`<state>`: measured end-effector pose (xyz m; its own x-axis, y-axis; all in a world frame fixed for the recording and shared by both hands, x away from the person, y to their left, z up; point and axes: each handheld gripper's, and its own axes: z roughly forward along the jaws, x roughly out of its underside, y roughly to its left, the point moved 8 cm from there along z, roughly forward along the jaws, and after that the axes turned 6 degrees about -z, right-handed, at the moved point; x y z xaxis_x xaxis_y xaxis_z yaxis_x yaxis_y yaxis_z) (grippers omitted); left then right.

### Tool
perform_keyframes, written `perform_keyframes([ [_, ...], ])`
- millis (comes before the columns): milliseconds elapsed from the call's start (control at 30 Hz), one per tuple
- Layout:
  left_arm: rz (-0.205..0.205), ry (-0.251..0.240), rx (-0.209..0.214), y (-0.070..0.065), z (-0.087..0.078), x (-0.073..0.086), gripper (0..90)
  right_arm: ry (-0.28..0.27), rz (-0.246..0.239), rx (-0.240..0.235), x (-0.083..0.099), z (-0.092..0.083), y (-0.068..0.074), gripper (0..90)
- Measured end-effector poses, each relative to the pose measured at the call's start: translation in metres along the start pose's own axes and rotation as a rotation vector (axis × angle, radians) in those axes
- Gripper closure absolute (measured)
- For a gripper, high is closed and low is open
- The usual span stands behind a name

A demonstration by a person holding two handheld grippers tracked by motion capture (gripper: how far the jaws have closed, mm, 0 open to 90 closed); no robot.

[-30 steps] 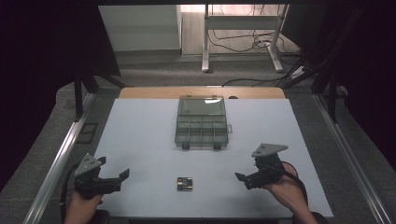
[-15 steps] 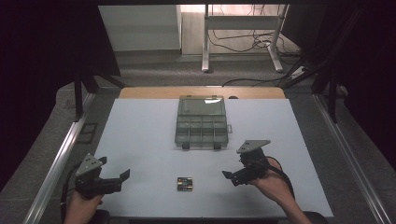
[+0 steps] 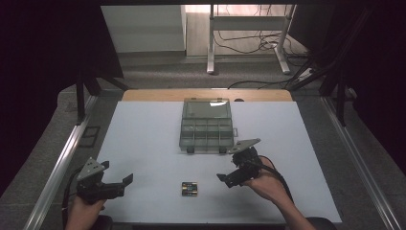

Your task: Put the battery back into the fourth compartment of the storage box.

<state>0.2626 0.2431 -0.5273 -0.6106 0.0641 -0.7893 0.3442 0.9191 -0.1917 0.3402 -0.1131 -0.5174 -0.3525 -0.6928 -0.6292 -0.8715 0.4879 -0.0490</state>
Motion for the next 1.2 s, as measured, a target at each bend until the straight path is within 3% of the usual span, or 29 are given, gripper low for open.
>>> perform_keyframes([
  [600,-0.010,-0.003,0.006,0.001,0.000,0.000,1.0,0.067,-0.021,-0.062,-0.025,0.028,0.016,0.0],
  [700,-0.011,-0.003,0.008,0.001,0.000,0.000,1.1,0.084,-0.044,-0.062,-0.029,0.034,0.021,2.3],
  [933,-0.011,-0.002,0.011,0.001,0.000,0.000,1.3,0.116,-0.095,-0.088,-0.037,0.047,0.036,13.9],
  [1200,-0.007,0.000,0.013,0.001,0.000,0.000,1.6,0.172,-0.139,-0.165,-0.041,0.065,0.048,31.1],
])
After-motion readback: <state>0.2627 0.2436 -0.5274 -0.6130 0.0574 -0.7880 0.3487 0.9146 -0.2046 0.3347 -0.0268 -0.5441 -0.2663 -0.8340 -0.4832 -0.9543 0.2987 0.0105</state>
